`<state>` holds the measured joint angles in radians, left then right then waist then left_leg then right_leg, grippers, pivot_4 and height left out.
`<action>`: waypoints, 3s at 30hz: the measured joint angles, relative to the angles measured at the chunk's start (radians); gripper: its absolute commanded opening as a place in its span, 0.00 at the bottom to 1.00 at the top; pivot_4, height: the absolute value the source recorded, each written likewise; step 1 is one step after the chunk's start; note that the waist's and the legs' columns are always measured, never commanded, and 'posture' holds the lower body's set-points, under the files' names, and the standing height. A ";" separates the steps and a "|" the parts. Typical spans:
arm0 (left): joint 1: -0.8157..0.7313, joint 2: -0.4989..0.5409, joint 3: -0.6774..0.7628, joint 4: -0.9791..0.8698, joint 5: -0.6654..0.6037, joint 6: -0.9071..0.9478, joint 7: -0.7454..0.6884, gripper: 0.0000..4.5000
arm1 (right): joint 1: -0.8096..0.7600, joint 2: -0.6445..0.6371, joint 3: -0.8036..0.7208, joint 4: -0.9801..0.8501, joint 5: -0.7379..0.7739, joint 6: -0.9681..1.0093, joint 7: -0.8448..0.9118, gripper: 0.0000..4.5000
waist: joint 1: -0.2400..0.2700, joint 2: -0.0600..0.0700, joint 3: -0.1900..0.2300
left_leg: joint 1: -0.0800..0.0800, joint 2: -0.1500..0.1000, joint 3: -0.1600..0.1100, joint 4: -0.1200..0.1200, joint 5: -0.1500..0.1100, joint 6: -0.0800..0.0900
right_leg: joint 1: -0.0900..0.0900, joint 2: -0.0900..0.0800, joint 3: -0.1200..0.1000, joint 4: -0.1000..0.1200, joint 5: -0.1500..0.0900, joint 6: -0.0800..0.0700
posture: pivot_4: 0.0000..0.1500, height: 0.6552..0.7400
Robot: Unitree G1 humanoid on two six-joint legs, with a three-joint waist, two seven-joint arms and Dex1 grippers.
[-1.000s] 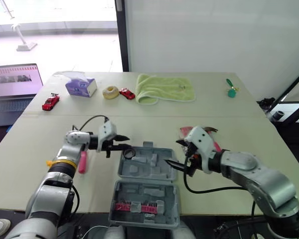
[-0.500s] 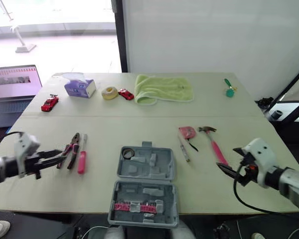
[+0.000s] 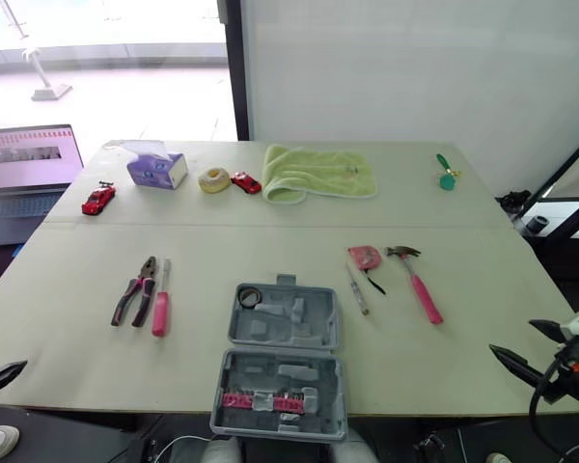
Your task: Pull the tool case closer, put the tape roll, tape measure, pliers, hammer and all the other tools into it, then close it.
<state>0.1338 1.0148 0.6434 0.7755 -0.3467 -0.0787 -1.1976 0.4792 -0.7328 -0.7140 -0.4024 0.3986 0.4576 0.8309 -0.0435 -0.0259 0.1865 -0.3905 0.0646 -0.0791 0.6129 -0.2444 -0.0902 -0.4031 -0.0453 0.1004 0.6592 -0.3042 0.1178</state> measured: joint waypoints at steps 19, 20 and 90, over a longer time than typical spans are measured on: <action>-0.026 -0.288 -0.342 -0.842 -0.183 0.259 -0.004 0.99 | -0.367 0.368 0.457 -0.395 0.015 0.525 -0.708 1.00 | -0.003 0.002 -0.001 | 0.000 0.000 0.000 0.000 0.000 -0.001 | -0.001 0.001 0.002 0.002 0.001 0.001 | 1.00 1.00; -0.027 -0.289 -0.359 -0.875 -0.198 0.279 -0.007 0.99 | -0.402 0.388 0.502 -0.373 -0.017 0.534 -0.751 1.00 | -0.002 0.002 -0.001 | 0.000 0.000 0.000 0.001 0.000 -0.001 | -0.001 0.001 0.002 0.002 0.001 0.001 | 1.00 1.00; 0.010 -0.277 -0.360 -1.096 -0.255 0.391 0.073 1.00 | -0.767 0.486 0.654 0.447 -0.297 0.173 -0.723 0.01 | -0.025 0.003 0.000 | -0.001 0.000 0.000 0.000 0.000 -0.001 | -0.002 0.001 0.002 0.003 0.003 0.005 | 1.00 1.00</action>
<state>0.1441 0.7380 0.2834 -0.3206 -0.6018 0.3121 -1.1248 -0.2876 -0.2470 -0.0595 0.0445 0.1016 0.6301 0.1075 -0.0690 -0.0229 0.1861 -0.3911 0.0646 -0.0793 0.6131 -0.2439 -0.0907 -0.4054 -0.0442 0.1020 0.6627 -0.3015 0.1225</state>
